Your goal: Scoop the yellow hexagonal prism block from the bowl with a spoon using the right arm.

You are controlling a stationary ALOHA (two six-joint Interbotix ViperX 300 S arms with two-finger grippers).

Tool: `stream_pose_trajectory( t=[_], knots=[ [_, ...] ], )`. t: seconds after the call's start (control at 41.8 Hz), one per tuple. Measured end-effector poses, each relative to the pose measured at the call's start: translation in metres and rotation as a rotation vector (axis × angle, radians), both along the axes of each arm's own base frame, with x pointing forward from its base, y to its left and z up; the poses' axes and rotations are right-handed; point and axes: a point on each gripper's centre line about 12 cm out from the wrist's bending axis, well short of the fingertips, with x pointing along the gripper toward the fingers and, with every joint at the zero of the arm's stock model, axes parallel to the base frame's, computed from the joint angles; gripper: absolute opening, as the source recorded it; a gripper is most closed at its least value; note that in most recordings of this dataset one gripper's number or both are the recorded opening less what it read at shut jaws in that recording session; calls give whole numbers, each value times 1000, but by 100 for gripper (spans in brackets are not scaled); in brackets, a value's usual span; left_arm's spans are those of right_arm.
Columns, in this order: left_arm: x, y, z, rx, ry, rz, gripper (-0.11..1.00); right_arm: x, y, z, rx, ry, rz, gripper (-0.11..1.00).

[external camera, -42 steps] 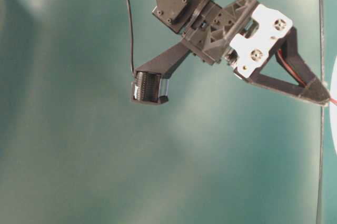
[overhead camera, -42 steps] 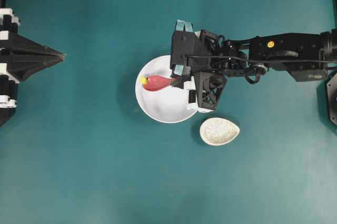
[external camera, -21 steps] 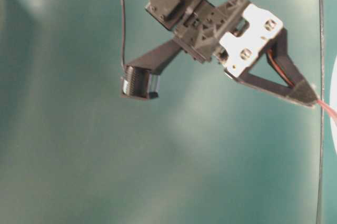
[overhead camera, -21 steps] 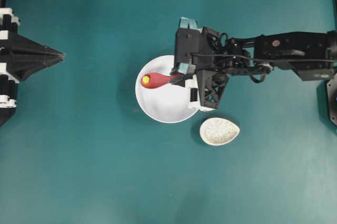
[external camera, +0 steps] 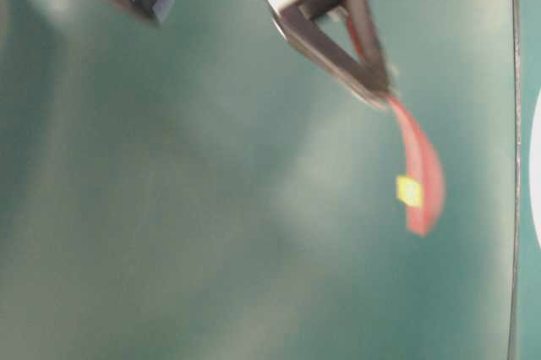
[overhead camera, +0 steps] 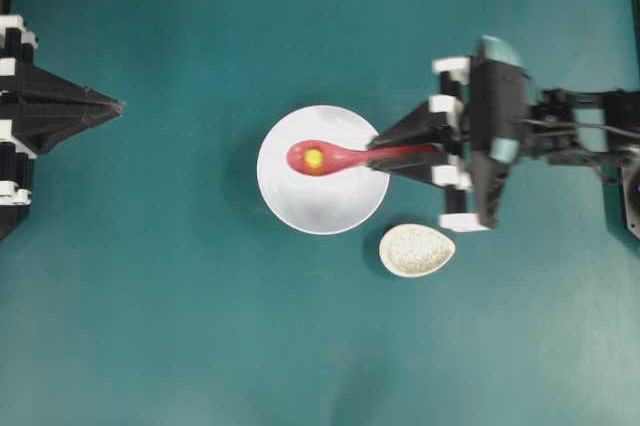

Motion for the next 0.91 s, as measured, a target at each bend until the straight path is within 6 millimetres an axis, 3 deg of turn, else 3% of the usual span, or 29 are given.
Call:
stream_pose_trajectory(
  t=[0.215,0.91],
  knots=[
    [0,0,0,0,2,0,0,-15,0,1,-2,-30,-4,23],
    [0,0,0,-2,3,0,0,-15,1,0,-2,-30,-1,23]
  ],
)
